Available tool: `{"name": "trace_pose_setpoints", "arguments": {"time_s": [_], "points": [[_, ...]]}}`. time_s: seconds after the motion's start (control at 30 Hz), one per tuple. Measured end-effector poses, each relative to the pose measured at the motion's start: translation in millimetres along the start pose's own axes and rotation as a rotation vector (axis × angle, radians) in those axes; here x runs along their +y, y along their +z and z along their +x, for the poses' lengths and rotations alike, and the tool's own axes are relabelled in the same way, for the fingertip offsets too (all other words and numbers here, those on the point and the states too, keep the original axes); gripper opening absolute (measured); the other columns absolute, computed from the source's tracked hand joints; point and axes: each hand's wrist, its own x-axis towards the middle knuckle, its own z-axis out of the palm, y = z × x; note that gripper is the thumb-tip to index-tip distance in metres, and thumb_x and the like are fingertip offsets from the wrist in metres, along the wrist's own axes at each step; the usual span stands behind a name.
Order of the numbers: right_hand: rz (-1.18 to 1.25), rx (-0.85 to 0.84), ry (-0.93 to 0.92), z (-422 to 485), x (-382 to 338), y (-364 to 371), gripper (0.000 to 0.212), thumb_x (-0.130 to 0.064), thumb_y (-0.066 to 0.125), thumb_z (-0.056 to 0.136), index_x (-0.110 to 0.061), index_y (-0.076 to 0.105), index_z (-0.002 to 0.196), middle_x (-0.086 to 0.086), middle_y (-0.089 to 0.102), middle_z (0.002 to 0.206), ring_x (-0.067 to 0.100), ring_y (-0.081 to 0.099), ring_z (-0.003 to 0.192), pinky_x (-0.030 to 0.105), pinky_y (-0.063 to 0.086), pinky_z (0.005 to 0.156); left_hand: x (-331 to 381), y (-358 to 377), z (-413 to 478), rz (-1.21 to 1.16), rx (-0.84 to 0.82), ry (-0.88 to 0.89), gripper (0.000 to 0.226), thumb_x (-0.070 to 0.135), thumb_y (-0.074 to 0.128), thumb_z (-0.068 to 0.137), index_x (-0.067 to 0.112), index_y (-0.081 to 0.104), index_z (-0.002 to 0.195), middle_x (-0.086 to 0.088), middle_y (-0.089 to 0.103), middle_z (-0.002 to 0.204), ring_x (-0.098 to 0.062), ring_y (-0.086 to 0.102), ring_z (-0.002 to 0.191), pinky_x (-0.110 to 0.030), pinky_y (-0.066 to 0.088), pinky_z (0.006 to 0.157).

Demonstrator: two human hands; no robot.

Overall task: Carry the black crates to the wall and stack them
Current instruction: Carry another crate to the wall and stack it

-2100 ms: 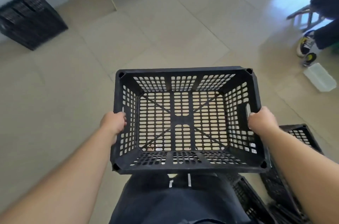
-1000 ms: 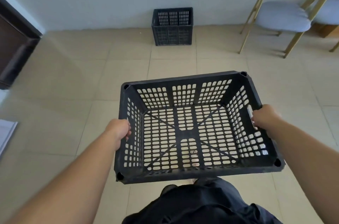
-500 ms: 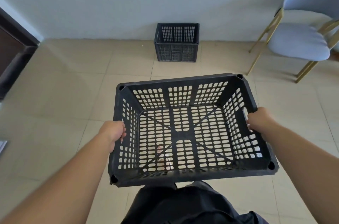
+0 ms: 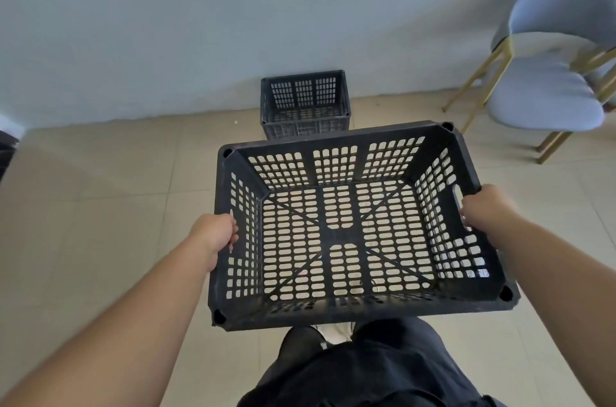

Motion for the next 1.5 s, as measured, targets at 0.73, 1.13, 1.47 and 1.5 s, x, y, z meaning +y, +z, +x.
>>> {"name": "trace_pose_setpoints", "arguments": {"time_s": [0.73, 1.13, 1.47, 1.5], "points": [[-0.075, -0.062, -0.006, 290, -321, 12, 0.029, -0.013, 0.048, 0.097, 0.002, 0.061, 0.118, 0.019, 0.066, 0.095, 0.036, 0.065, 0.08, 0.041, 0.057, 0.069, 313, 62, 266, 0.017, 0.061, -0.078, 0.018, 0.011, 0.052, 0.102, 0.002, 0.064, 0.09, -0.012, 0.063, 0.081, -0.018, 0.055, 0.065, -0.03, 0.046, 0.063], [-0.095, -0.025, 0.03, 398, -459, 56, 0.032, -0.02, 0.047, 0.098, -0.006, 0.06, 0.123, 0.015, 0.069, 0.098, 0.032, 0.068, 0.081, 0.046, 0.061, 0.073, 431, 71, 439, -0.013, -0.038, -0.125, 0.017, 0.017, 0.055, 0.103, 0.004, 0.066, 0.106, -0.008, 0.066, 0.085, -0.019, 0.06, 0.072, -0.035, 0.051, 0.068], [-0.056, -0.084, 0.08, 523, -519, 94, 0.031, -0.016, 0.046, 0.1, -0.005, 0.057, 0.127, 0.011, 0.062, 0.096, 0.021, 0.056, 0.068, 0.029, 0.042, 0.056, 502, 126, 542, 0.0, 0.016, -0.134, 0.022, 0.017, 0.056, 0.104, 0.002, 0.067, 0.116, -0.006, 0.067, 0.085, -0.016, 0.06, 0.071, -0.033, 0.05, 0.068], [-0.055, -0.09, 0.088, 534, -523, 101, 0.032, -0.016, 0.046, 0.1, -0.005, 0.057, 0.128, 0.011, 0.062, 0.097, 0.022, 0.056, 0.068, 0.031, 0.044, 0.059, 505, 132, 552, -0.003, 0.03, -0.137, 0.022, 0.016, 0.056, 0.103, 0.002, 0.067, 0.117, -0.006, 0.067, 0.085, -0.016, 0.061, 0.072, -0.034, 0.051, 0.068]]}}
